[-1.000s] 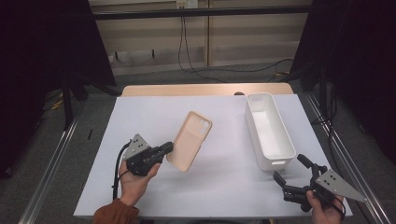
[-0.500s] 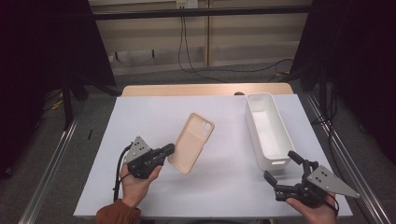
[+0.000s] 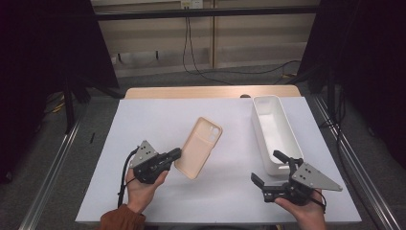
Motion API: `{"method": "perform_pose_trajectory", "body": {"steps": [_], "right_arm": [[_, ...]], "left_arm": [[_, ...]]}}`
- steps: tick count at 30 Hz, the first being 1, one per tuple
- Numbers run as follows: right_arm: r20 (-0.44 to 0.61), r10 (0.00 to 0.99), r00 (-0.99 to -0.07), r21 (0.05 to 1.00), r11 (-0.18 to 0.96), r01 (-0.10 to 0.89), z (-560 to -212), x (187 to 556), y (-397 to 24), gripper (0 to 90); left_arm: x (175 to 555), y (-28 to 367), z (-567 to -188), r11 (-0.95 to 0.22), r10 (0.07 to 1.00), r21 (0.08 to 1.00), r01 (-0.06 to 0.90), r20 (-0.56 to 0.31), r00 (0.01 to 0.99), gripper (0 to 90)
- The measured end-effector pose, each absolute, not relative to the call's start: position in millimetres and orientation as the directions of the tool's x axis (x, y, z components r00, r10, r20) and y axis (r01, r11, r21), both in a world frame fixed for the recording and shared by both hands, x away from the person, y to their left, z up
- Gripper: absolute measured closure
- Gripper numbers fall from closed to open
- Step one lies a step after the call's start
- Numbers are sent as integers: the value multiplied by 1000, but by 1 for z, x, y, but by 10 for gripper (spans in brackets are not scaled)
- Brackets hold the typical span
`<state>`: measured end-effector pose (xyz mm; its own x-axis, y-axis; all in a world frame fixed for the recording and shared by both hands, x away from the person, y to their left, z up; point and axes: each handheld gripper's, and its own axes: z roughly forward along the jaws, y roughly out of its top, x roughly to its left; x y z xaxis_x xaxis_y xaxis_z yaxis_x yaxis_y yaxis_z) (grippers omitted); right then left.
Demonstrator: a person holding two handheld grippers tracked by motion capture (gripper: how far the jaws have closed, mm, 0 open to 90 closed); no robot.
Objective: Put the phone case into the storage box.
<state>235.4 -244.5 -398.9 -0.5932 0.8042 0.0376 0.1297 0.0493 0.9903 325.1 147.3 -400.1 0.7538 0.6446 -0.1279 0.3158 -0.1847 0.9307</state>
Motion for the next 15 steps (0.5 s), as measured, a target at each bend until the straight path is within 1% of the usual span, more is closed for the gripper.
{"method": "perform_pose_trajectory", "body": {"steps": [6, 15], "right_arm": [[45, 776, -629, 989, 55, 138, -400, 244, -231, 23], [47, 751, -658, 989, 58, 137, -397, 260, -216, 46]], "left_arm": [[325, 144, -401, -190, 639, 929, 317, -128, 758, 874], [324, 138, -401, -199, 638, 933, 299, -109, 763, 874]]}}
